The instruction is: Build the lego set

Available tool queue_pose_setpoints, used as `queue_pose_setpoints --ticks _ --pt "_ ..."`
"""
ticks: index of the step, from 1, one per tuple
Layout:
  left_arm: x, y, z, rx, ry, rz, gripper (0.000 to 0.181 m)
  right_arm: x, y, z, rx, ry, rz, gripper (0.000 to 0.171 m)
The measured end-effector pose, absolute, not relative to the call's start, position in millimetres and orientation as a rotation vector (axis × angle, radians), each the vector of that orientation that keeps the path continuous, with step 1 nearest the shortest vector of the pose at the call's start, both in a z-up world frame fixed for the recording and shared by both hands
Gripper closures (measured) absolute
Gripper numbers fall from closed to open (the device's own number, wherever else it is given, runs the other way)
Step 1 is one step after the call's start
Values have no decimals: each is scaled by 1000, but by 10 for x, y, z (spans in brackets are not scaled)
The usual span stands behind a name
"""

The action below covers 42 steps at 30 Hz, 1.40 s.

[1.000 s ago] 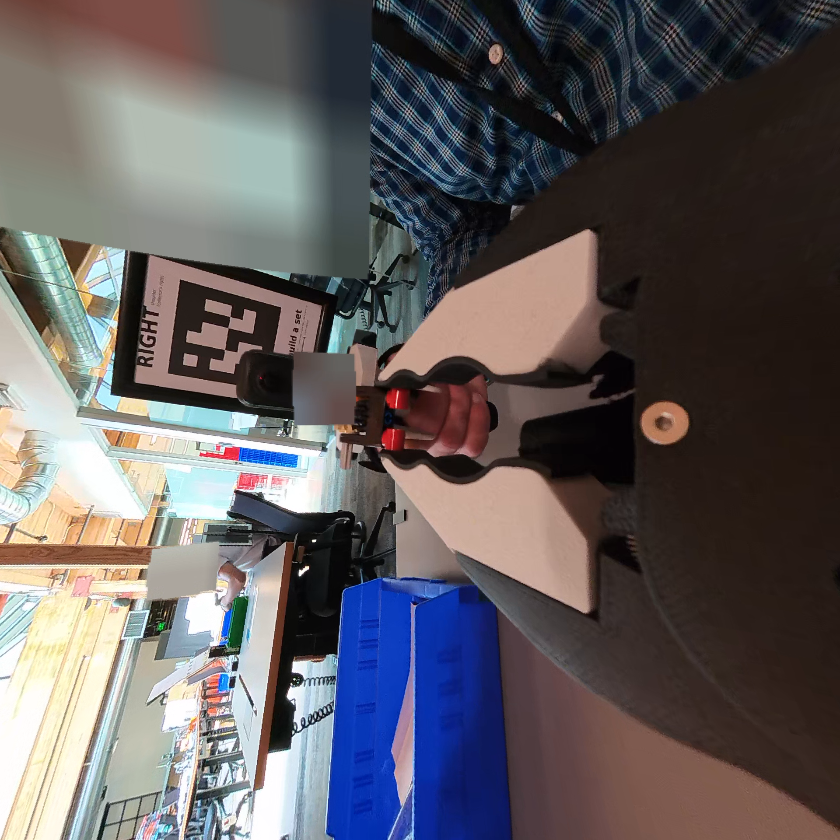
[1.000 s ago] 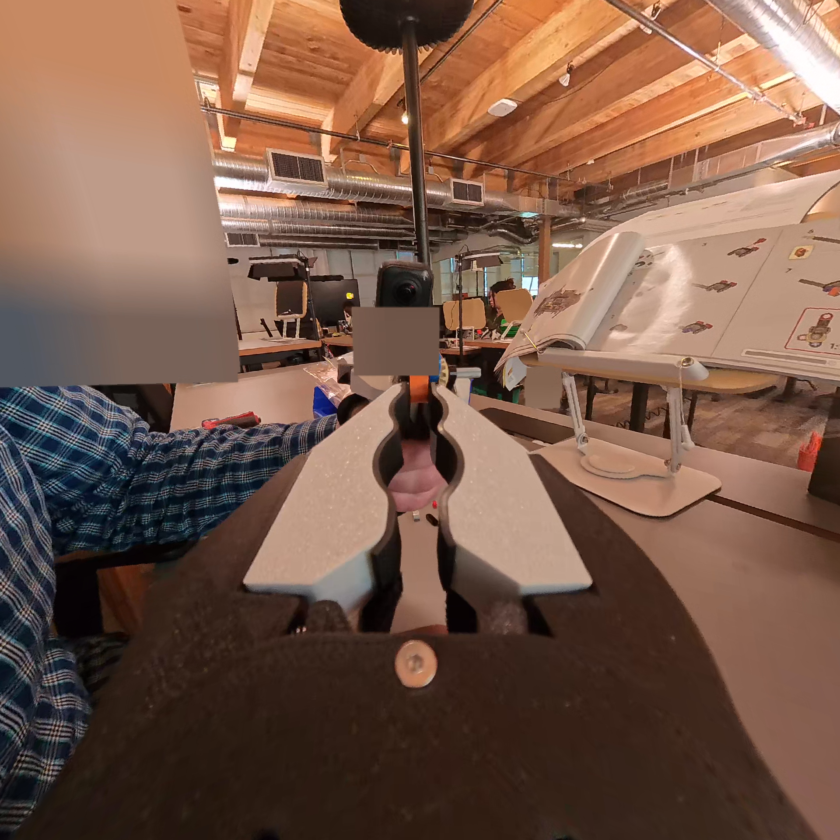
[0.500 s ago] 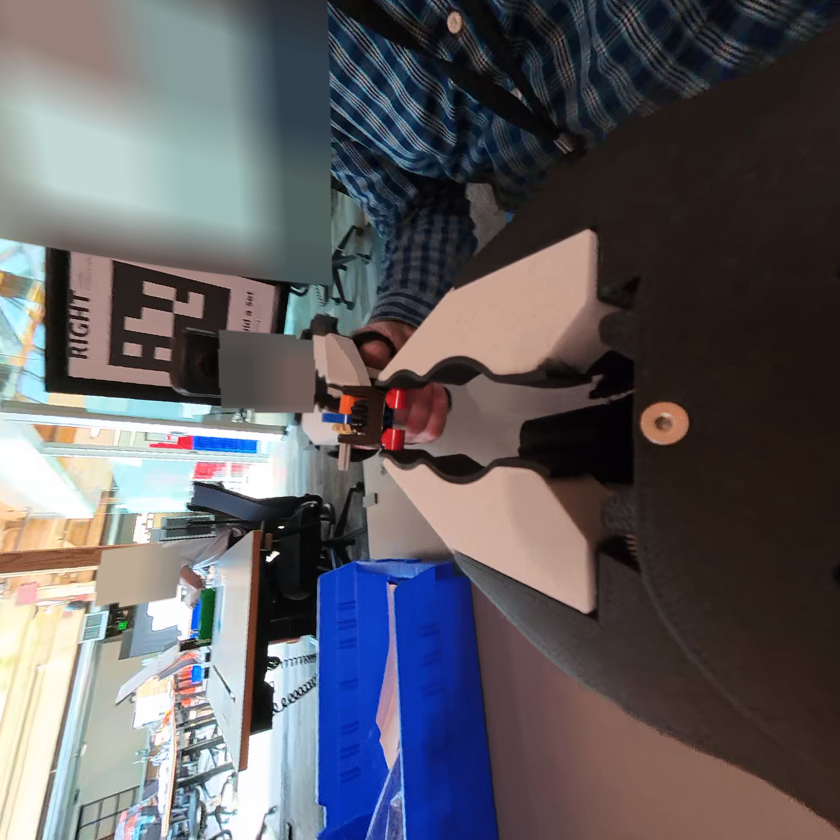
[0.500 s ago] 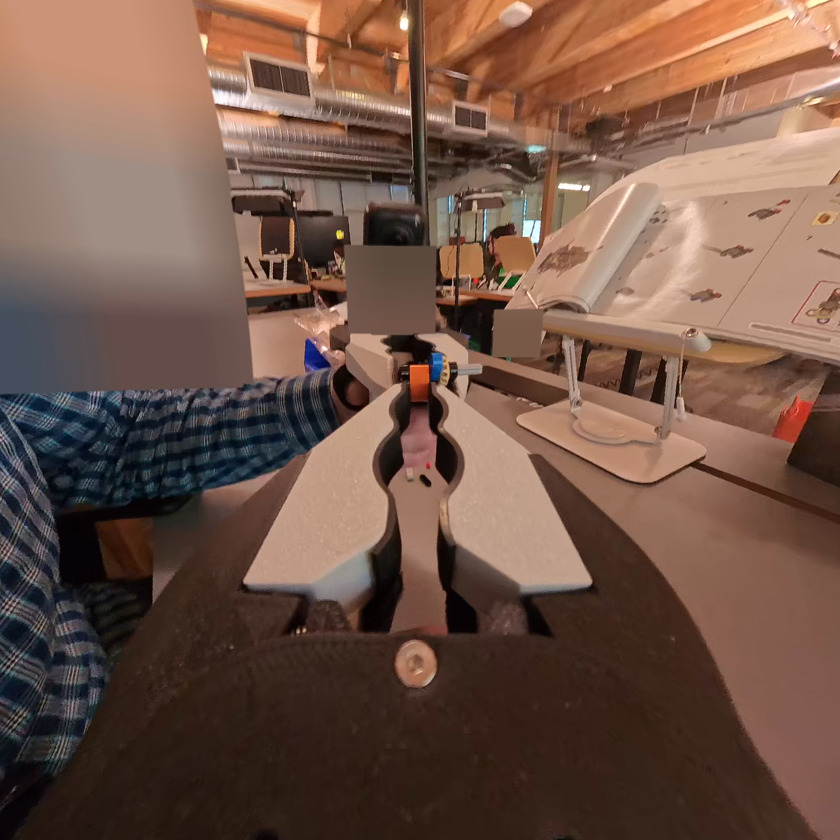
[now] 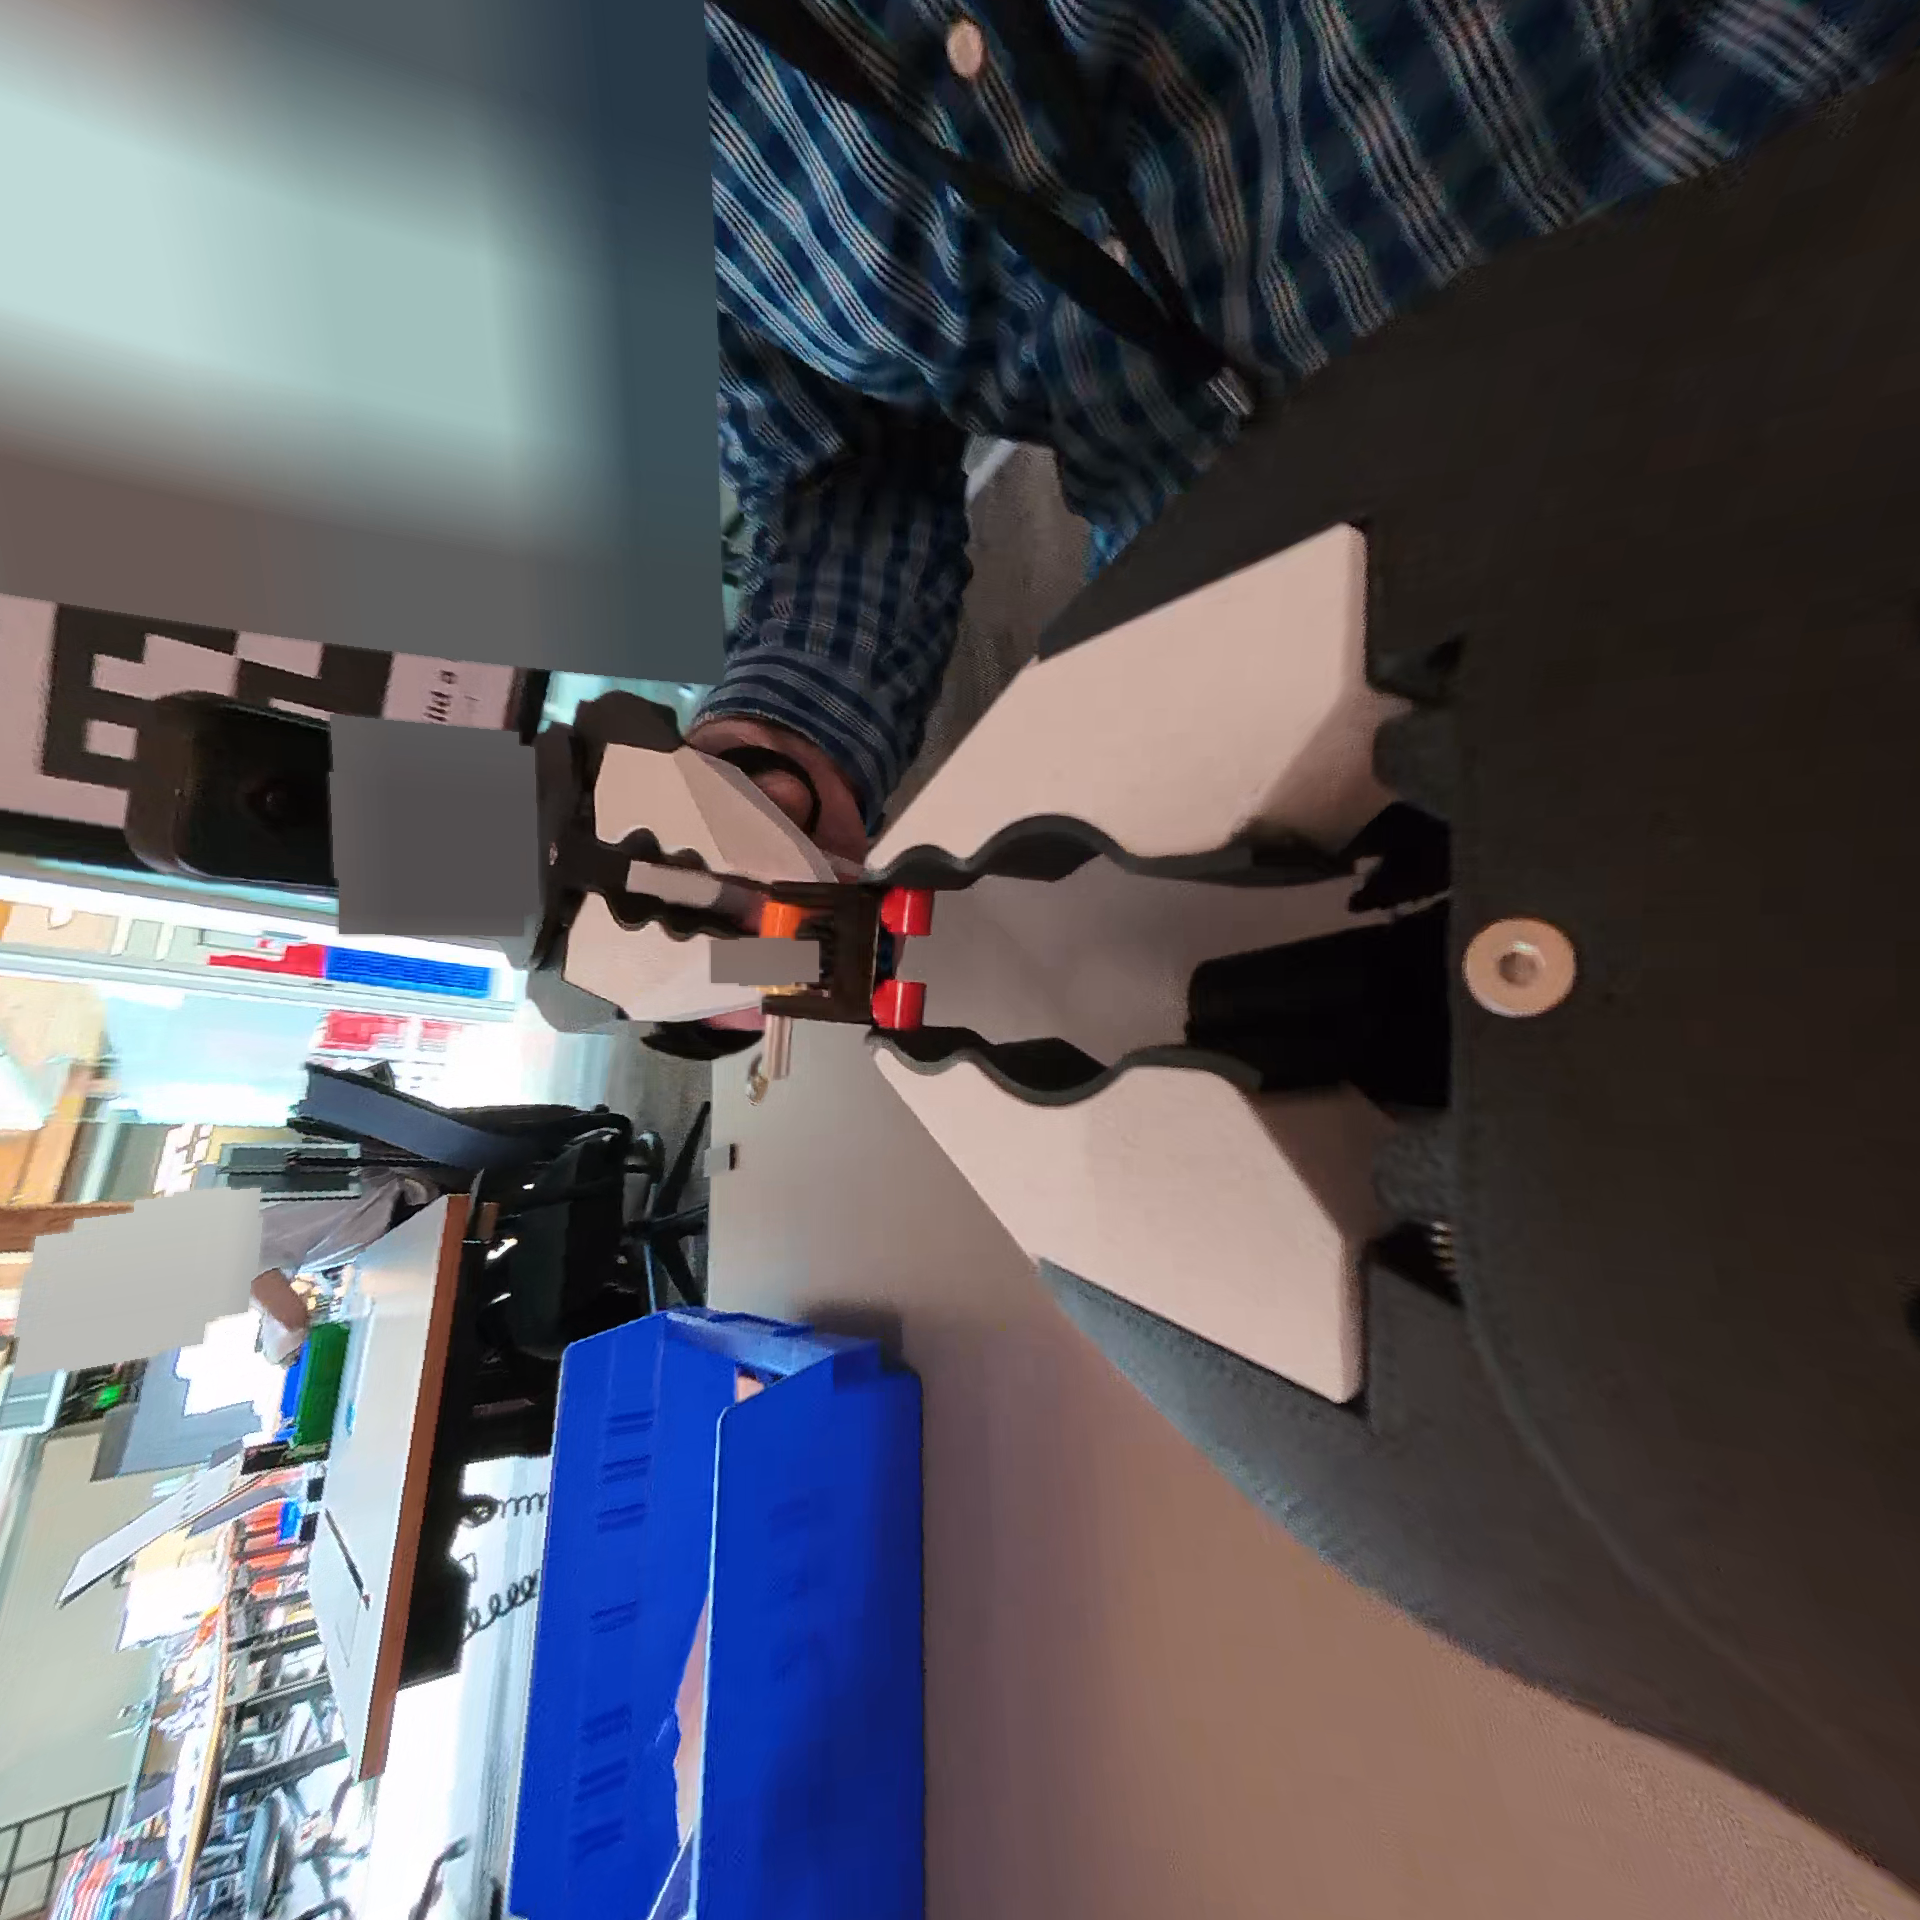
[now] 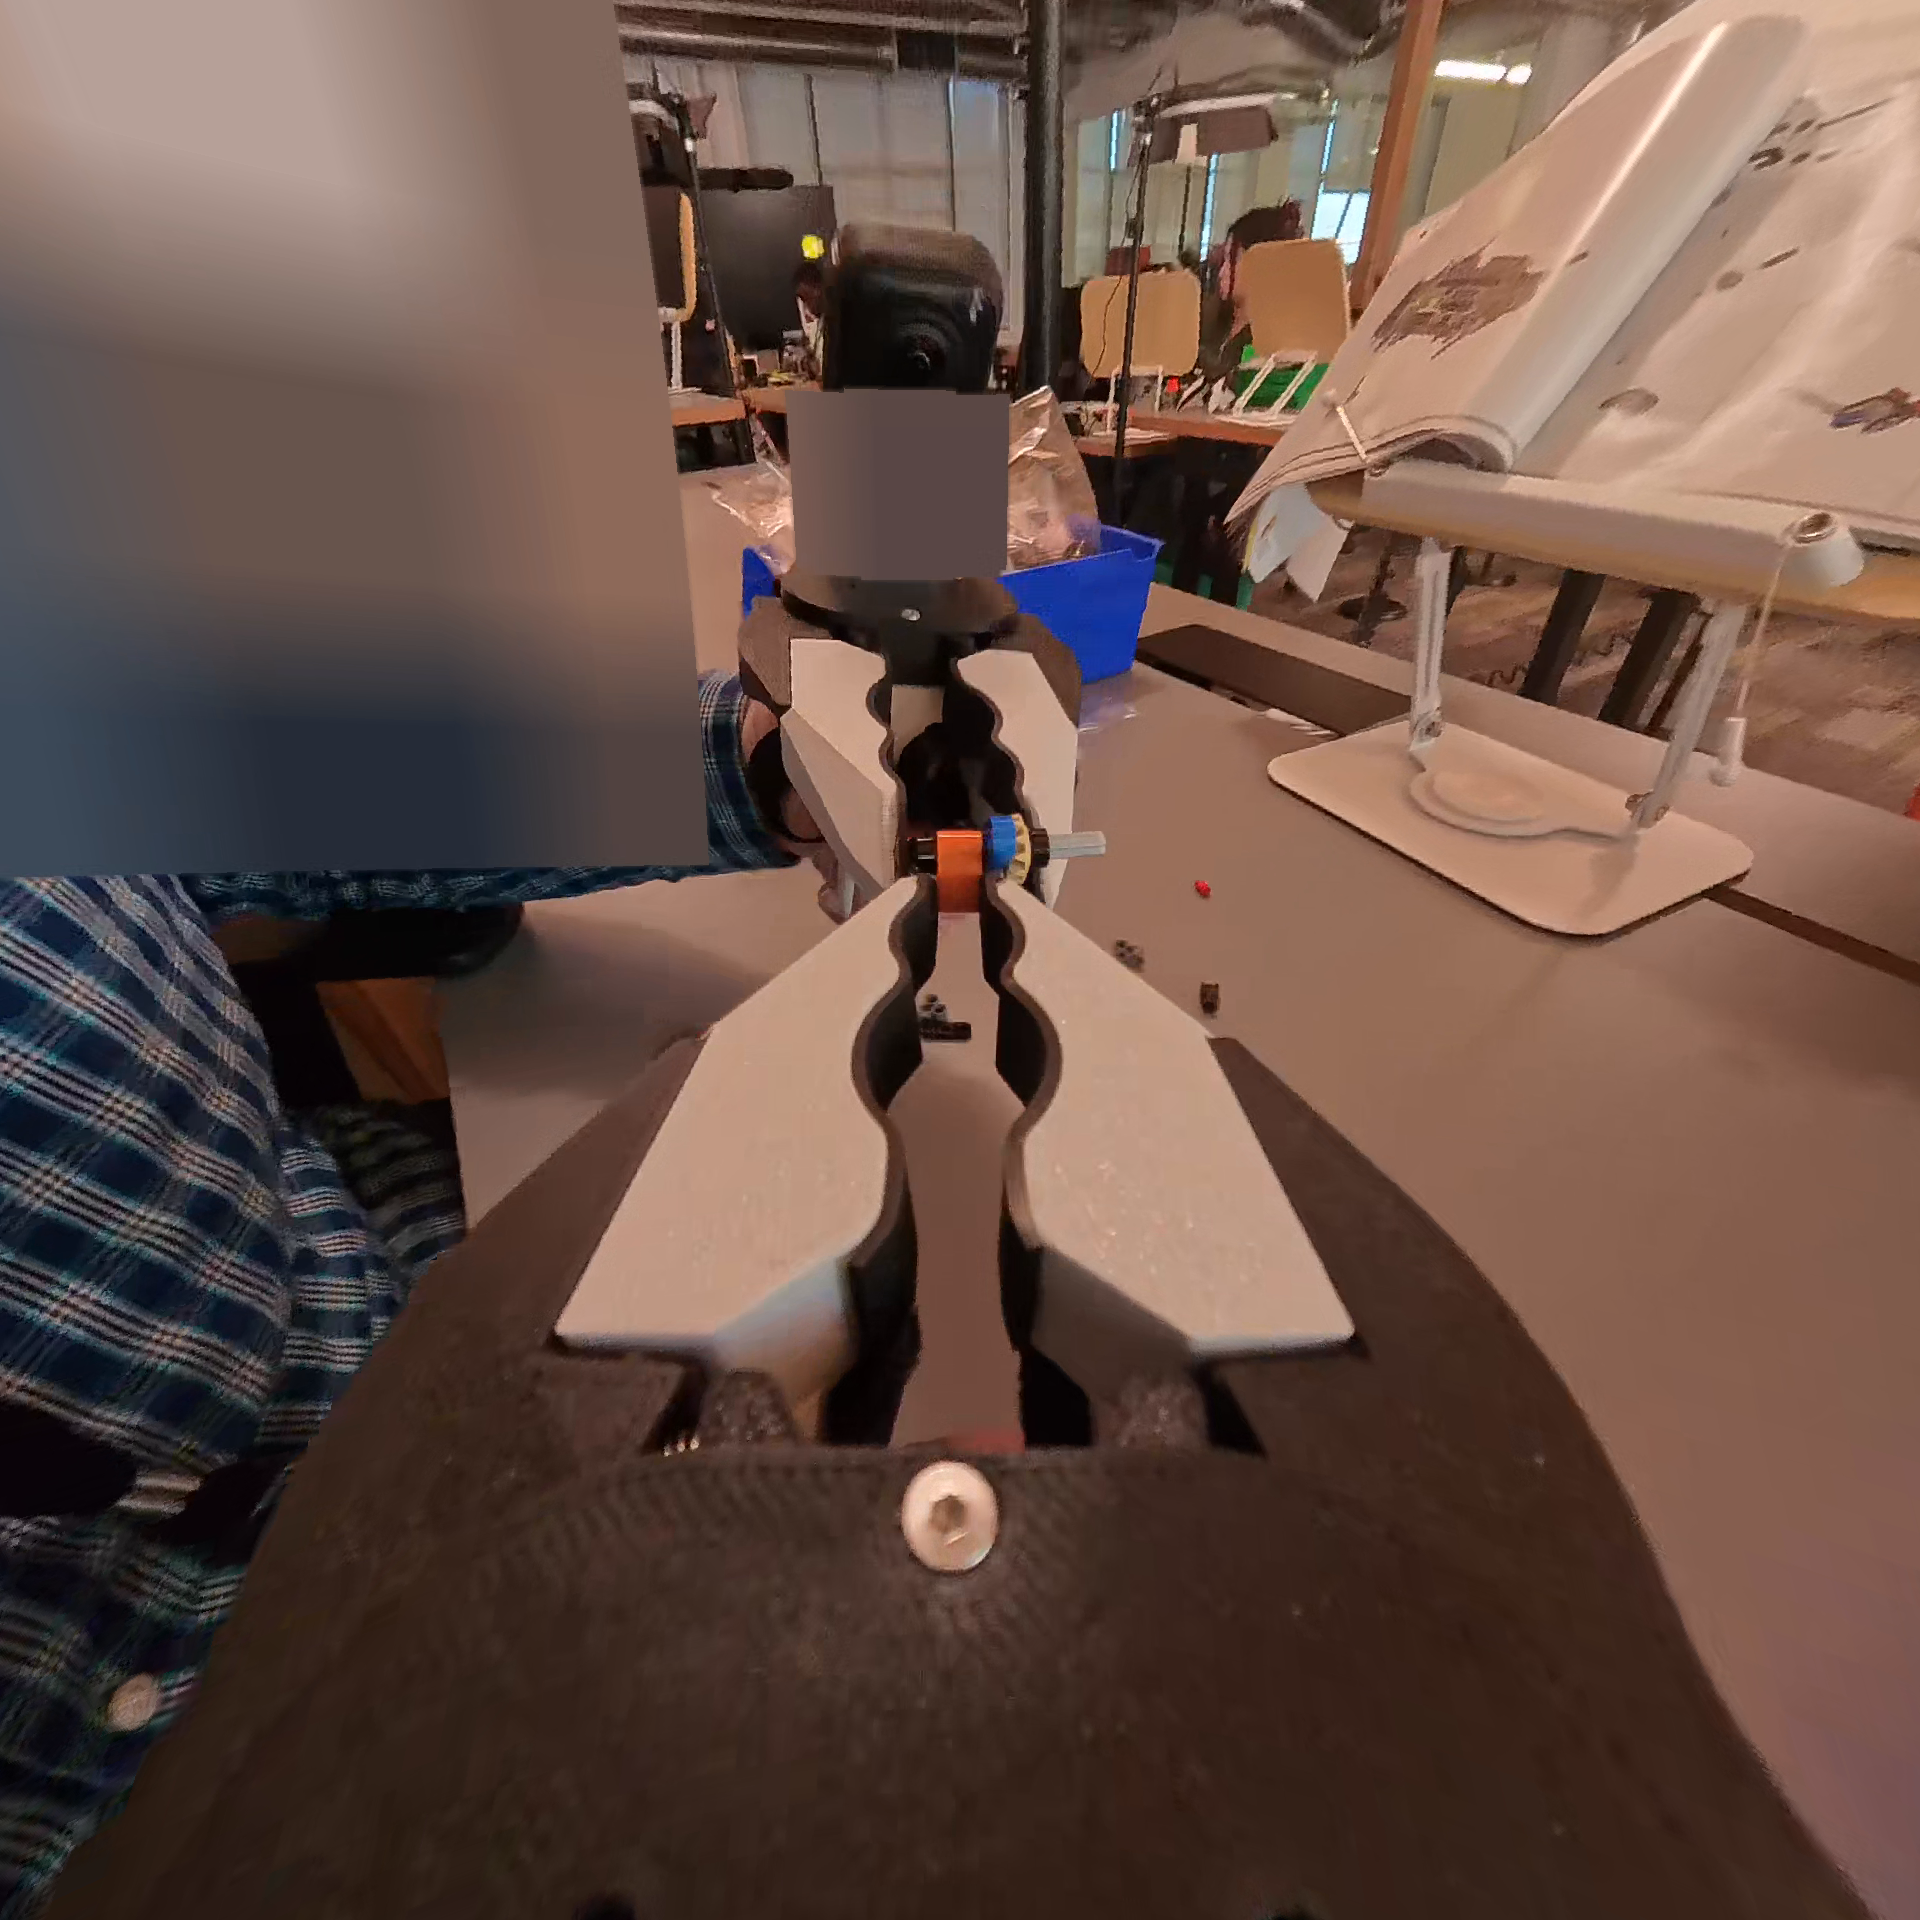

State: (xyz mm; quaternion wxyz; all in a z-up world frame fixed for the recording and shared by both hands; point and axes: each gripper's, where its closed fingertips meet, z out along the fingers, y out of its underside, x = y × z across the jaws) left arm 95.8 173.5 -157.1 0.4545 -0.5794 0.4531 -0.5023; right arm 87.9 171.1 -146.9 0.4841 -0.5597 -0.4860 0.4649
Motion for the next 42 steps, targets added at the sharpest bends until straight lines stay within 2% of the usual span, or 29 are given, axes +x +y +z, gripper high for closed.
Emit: queue_pose_setpoints --ticks 13,29,42 --pt "731 1471 -1595 -1411 835 -1324 156 643 1464 -1503 -1530 -1460 1070 166" --pt "369 1242 -2144 -1628 1127 -984 156 346 1216 -2063 -1643 -1717 1072 166" --pt "262 1257 -2563 -1711 1328 -829 156 292 1225 -2479 -1709 -1687 1135 165"
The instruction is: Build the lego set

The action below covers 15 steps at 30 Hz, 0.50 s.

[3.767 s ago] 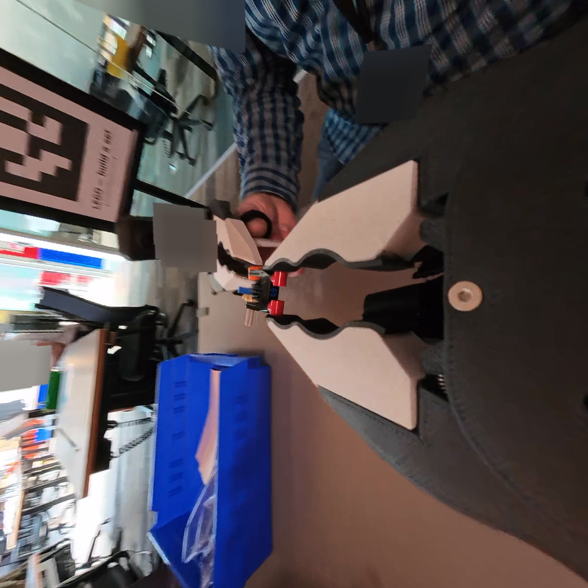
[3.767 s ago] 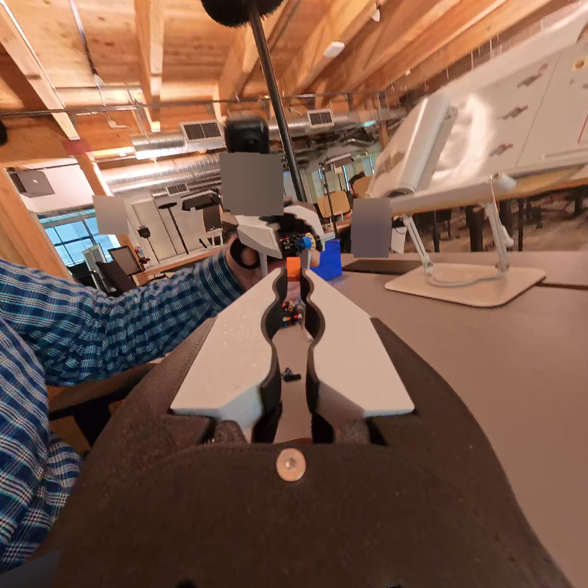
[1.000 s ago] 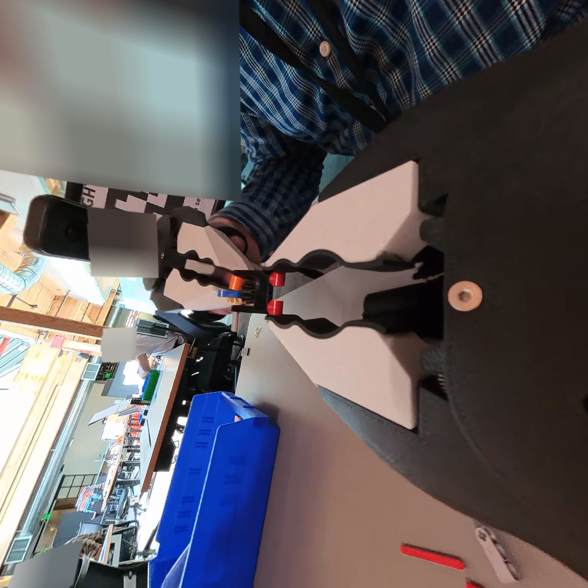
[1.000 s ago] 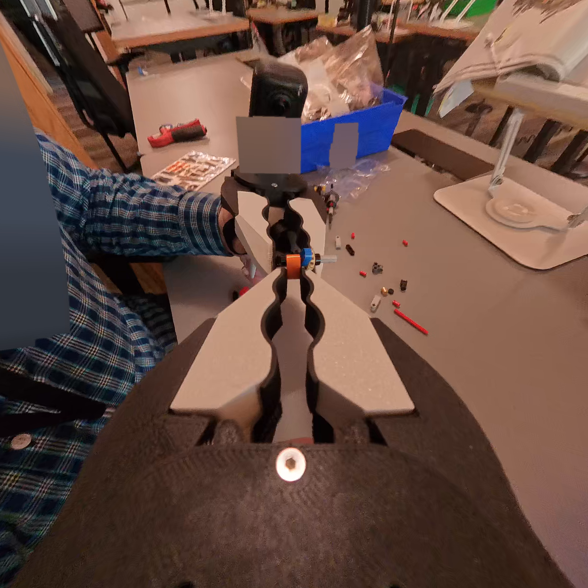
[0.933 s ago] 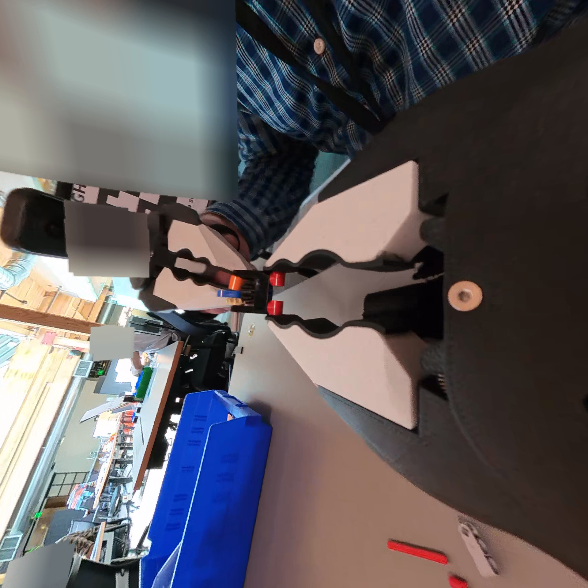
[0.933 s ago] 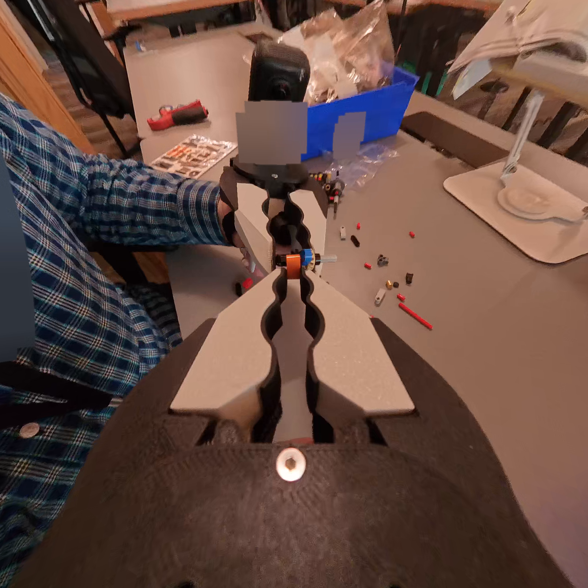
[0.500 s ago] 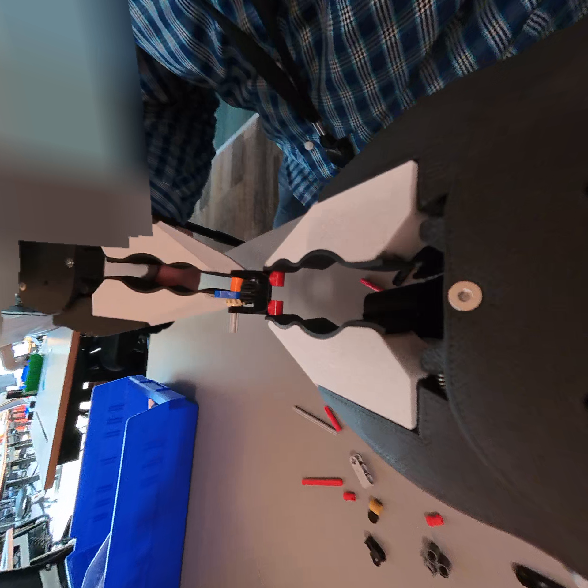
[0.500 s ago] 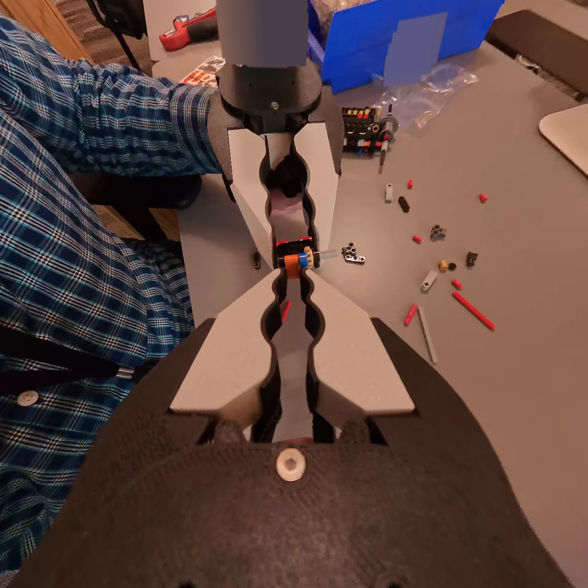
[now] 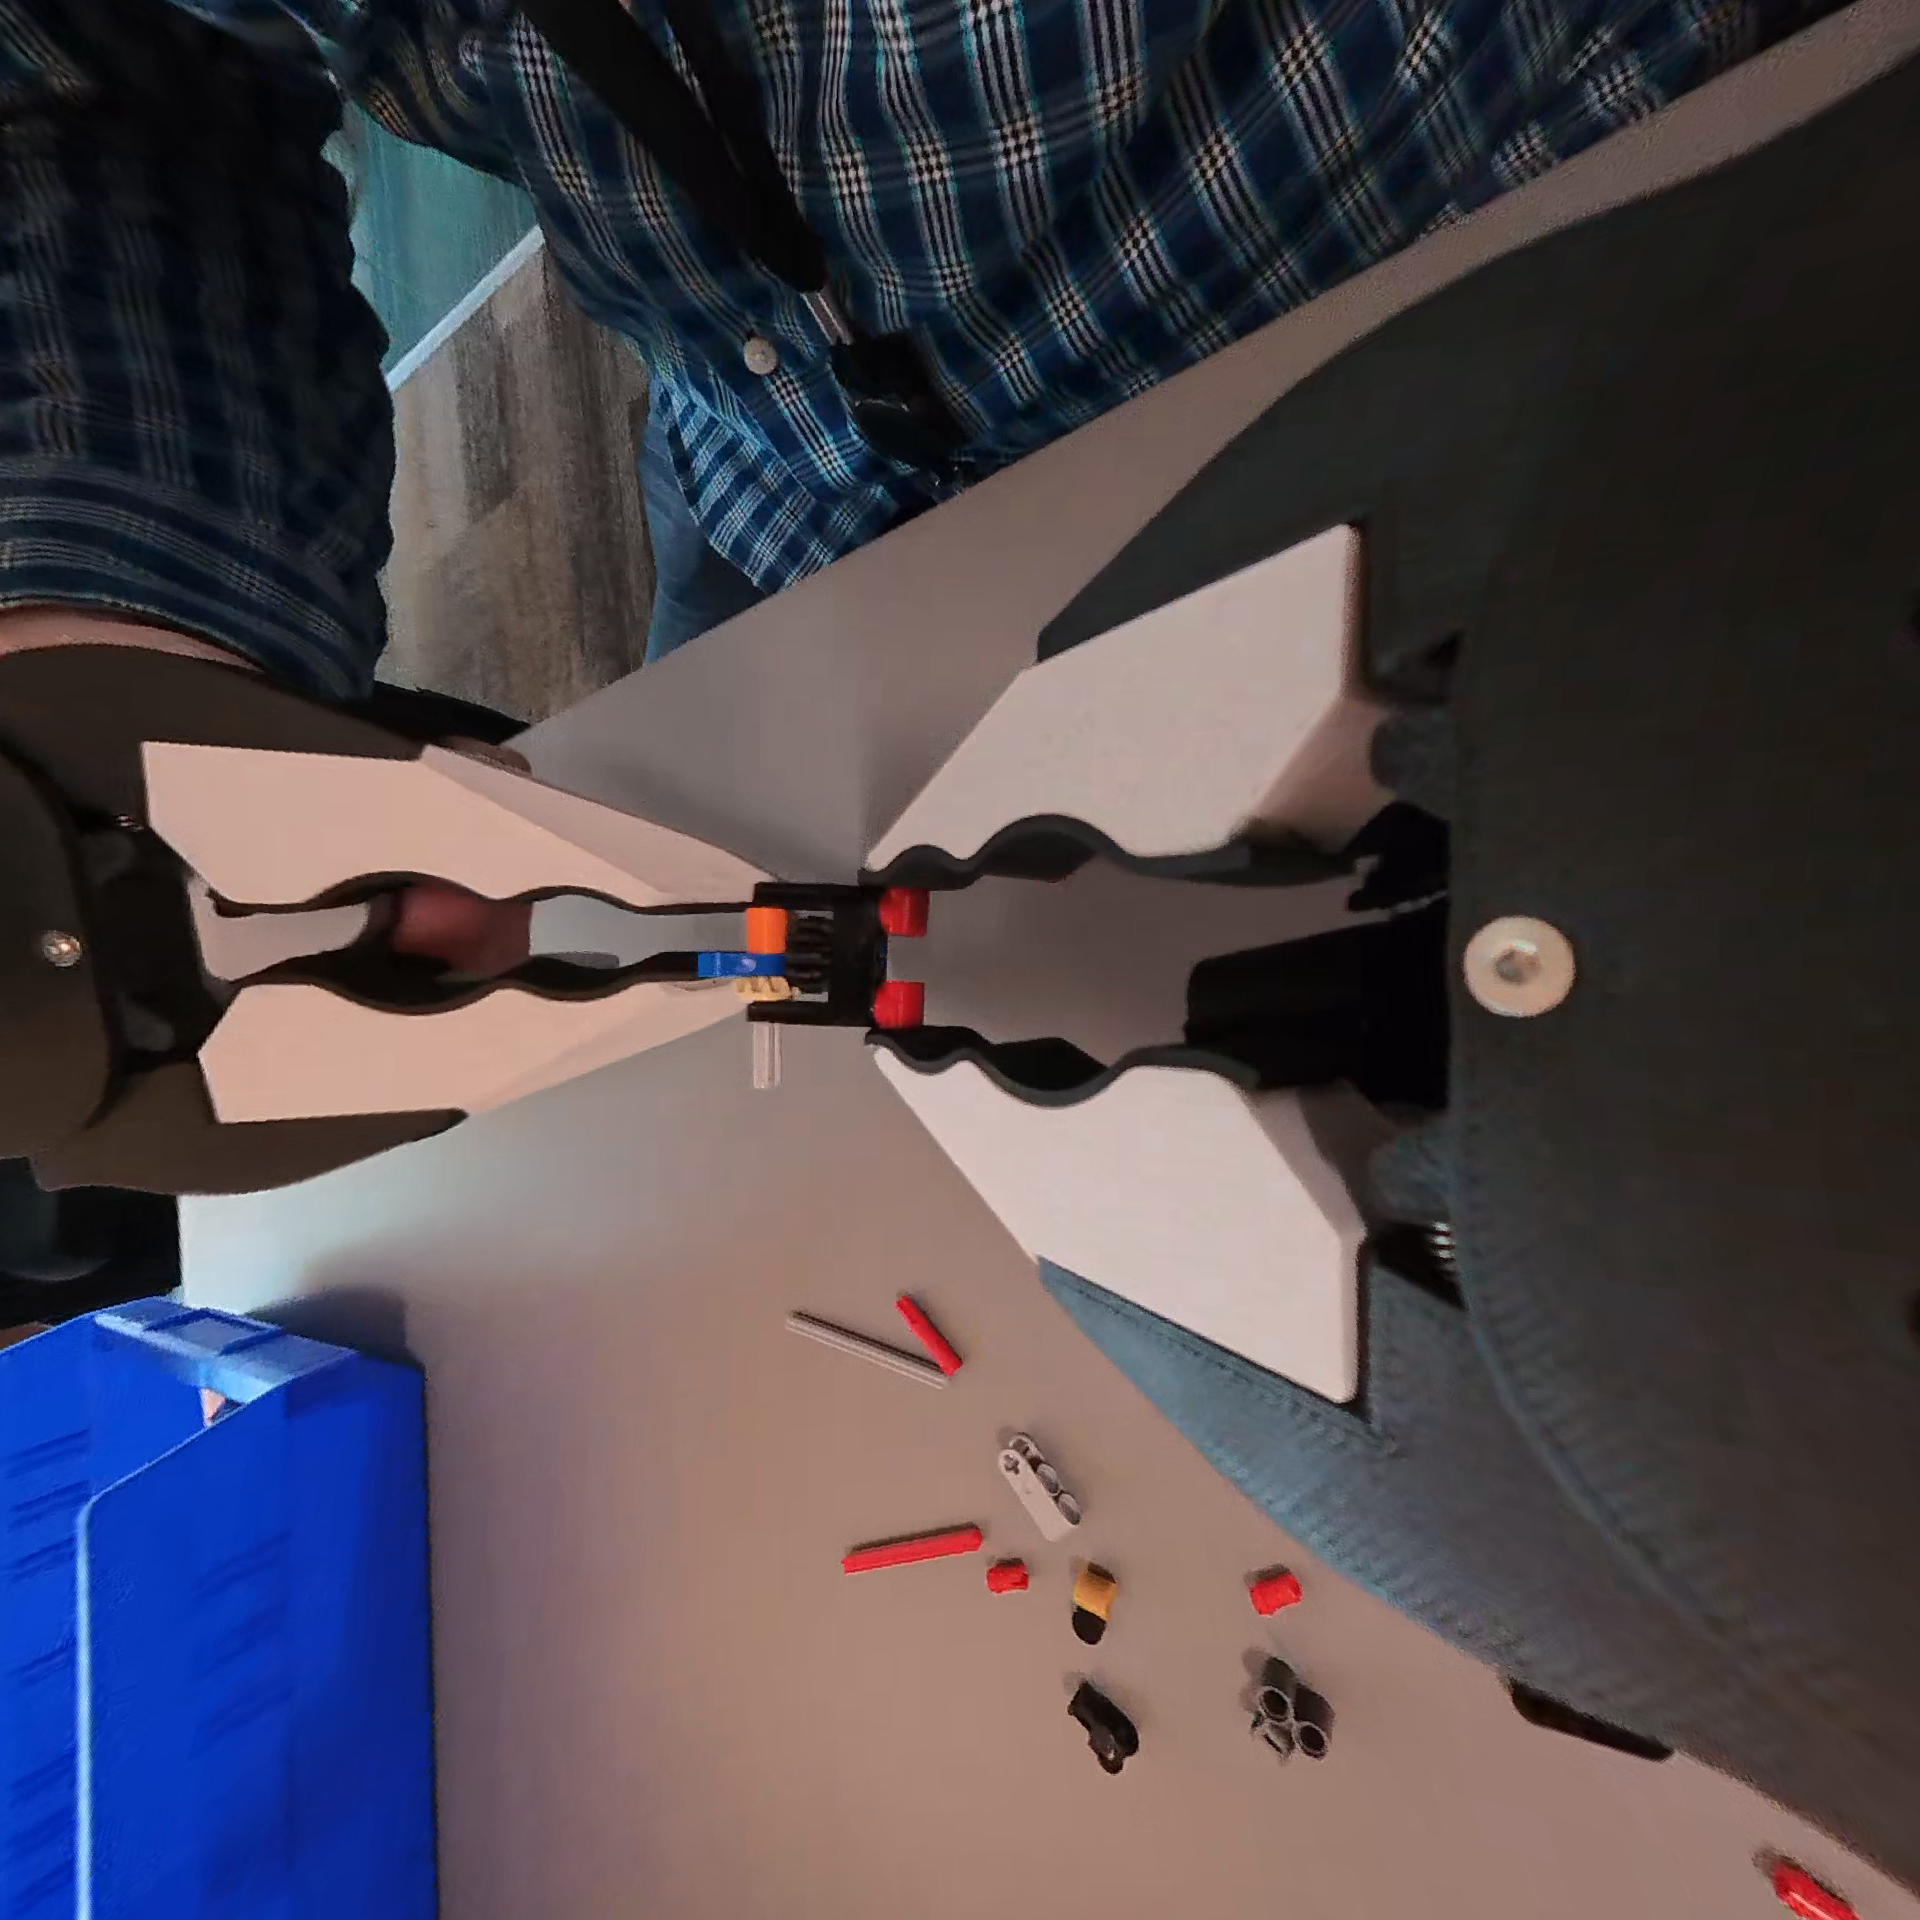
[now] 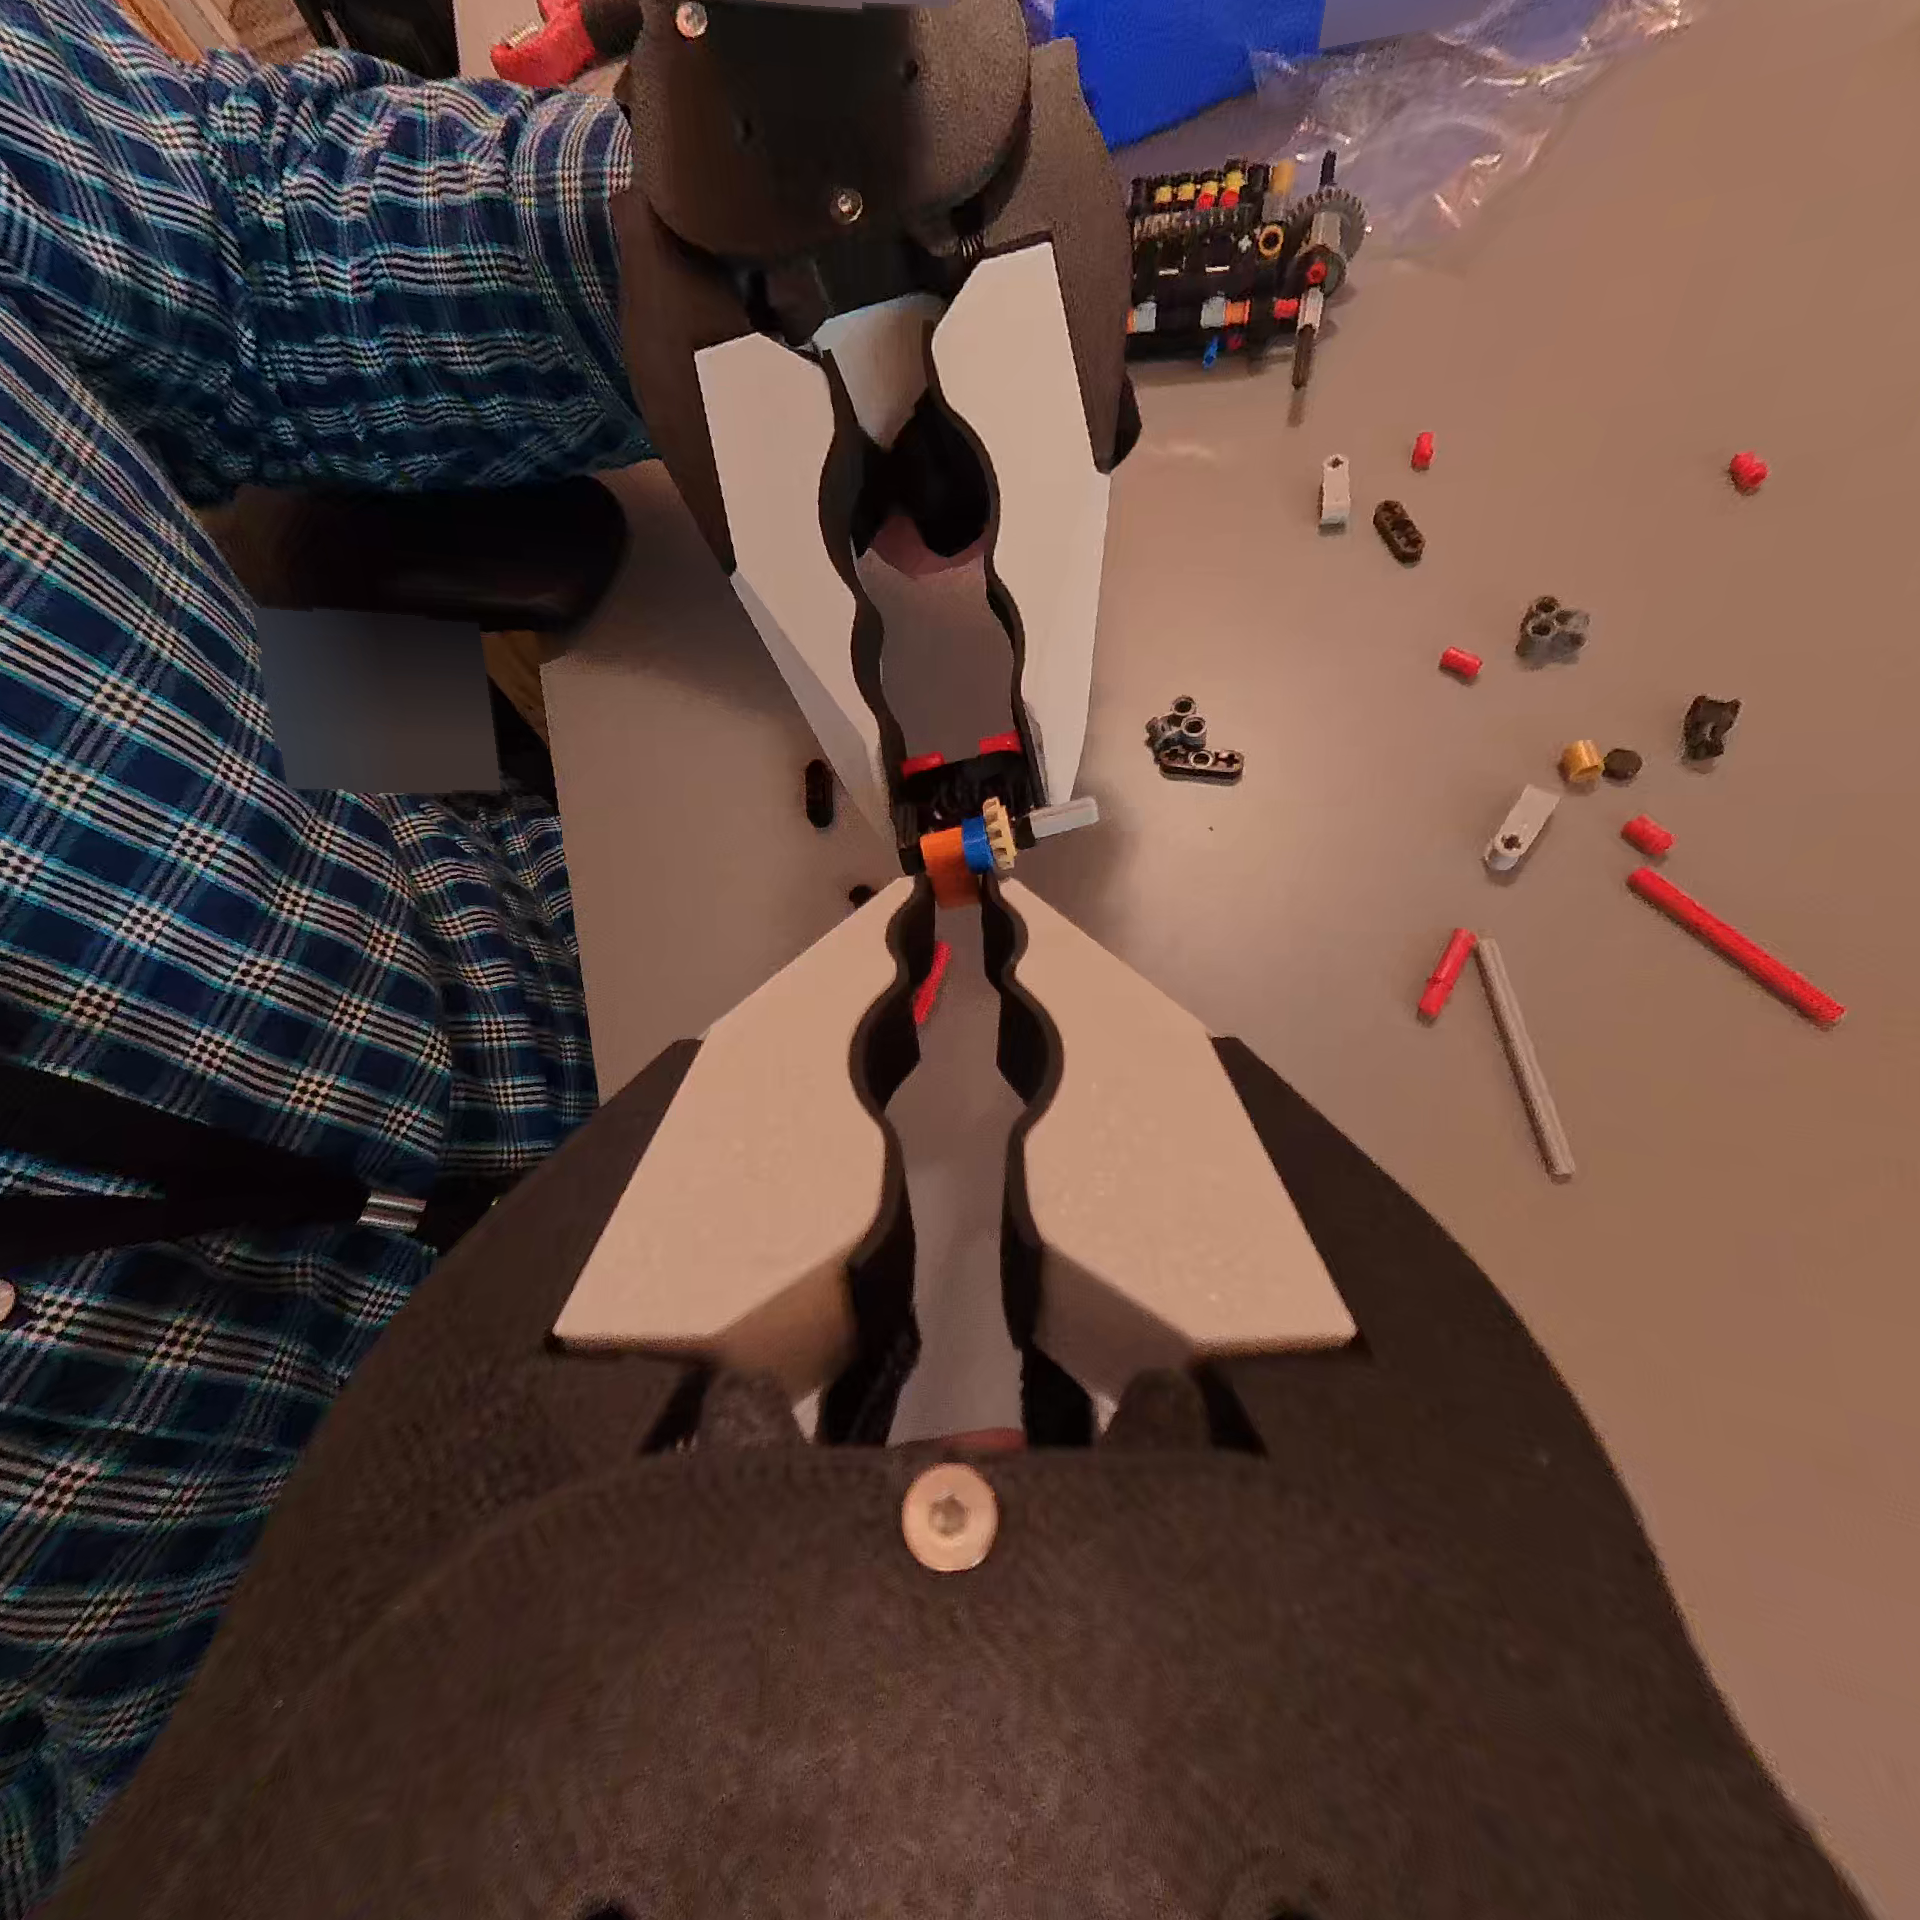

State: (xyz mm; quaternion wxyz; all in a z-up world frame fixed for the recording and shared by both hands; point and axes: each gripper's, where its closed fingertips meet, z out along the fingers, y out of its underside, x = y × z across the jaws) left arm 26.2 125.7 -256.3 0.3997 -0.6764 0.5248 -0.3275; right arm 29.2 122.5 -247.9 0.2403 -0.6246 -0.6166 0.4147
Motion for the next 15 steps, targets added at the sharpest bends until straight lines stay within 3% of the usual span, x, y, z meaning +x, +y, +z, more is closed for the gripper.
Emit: queue_pose_setpoints --ticks 15 --pt "204 1378 -2925 -1814 1391 -740 157 268 1324 -2860 -1799 -1686 1102 161"
